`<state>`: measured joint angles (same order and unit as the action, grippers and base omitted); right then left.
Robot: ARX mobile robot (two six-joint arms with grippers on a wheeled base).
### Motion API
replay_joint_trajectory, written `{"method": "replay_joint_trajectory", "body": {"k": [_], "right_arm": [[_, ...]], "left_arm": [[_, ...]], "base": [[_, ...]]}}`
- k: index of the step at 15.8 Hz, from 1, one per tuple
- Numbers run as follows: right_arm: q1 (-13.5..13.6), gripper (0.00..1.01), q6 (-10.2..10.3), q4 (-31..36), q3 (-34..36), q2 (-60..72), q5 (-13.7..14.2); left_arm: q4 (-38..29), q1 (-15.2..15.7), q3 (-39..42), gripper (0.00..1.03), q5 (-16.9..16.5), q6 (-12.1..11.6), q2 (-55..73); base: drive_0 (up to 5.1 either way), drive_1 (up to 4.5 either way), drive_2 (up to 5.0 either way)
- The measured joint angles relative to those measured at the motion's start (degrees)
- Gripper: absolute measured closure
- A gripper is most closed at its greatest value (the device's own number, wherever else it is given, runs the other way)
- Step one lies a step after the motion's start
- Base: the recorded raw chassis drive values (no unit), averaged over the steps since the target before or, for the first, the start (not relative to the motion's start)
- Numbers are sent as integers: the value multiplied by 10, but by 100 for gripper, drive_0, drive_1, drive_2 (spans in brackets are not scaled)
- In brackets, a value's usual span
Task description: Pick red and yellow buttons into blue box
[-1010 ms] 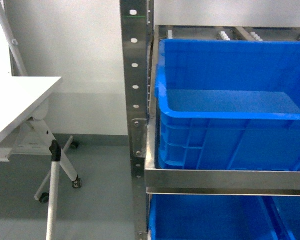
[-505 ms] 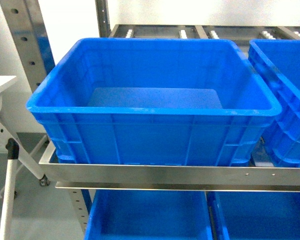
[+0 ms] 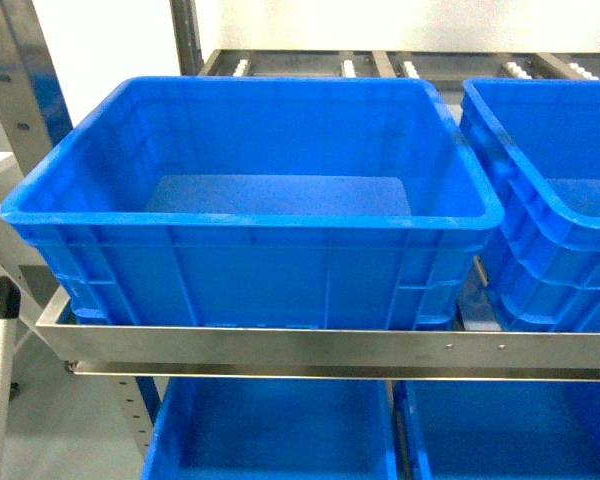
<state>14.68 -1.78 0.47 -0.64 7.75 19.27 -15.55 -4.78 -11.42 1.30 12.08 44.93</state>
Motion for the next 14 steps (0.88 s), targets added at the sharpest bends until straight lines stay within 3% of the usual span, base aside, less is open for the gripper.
{"method": "replay_joint_trajectory", "body": {"k": [14], "right_arm": [[0, 76, 0, 0, 0, 0, 0]], "left_arm": [[1, 0, 0, 80, 0, 0, 1]], "base": [[501, -231, -231]]}}
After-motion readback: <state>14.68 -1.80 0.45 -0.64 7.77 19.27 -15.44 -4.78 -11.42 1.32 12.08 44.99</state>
